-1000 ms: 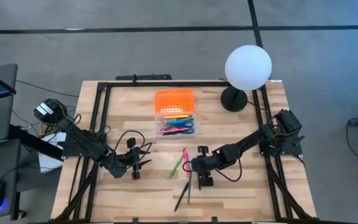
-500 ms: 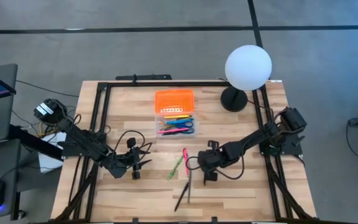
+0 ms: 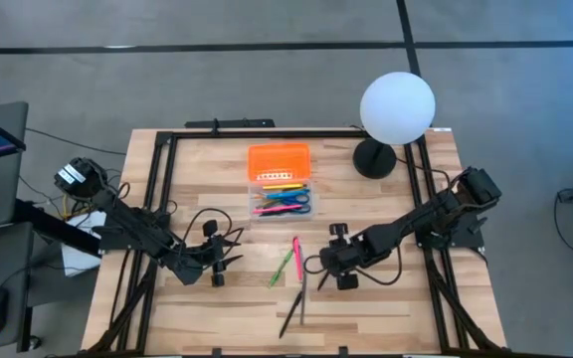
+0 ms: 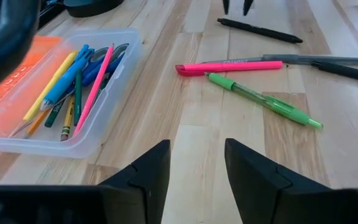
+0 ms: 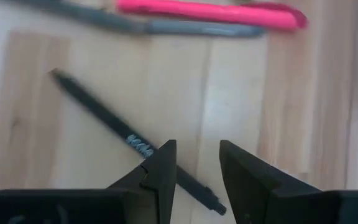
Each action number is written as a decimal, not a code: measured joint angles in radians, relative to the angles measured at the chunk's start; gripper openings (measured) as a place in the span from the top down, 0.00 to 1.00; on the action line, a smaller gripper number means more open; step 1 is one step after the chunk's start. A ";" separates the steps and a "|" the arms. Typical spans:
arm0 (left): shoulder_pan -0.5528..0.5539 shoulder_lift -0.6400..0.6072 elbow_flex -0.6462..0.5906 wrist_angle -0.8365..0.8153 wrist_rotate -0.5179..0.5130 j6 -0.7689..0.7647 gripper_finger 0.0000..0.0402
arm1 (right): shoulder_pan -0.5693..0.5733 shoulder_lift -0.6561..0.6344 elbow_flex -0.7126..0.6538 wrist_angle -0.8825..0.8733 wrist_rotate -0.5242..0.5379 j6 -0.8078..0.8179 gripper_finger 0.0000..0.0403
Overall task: Pick & place school supplies into a supply box
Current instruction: Put the black pen into the supply box
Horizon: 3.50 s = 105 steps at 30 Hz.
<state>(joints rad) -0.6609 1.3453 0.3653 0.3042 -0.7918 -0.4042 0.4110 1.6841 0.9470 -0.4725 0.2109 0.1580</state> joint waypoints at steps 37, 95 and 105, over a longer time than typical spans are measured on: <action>0.000 0.001 0.000 -0.006 -0.001 -0.003 0.63 | 0.002 0.125 0.002 -0.009 -0.098 -0.049 0.84; 0.000 0.002 0.000 -0.022 0.009 -0.002 0.63 | -0.199 0.134 0.340 -0.215 0.236 -0.152 0.96; 0.000 0.002 0.000 -0.022 0.005 -0.002 0.63 | -0.437 0.173 0.351 0.086 -0.015 -0.296 0.95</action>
<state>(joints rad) -0.6606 1.3468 0.3656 0.2818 -0.7864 -0.4061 -0.0261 1.8573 1.2976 -0.3865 0.1960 -0.1385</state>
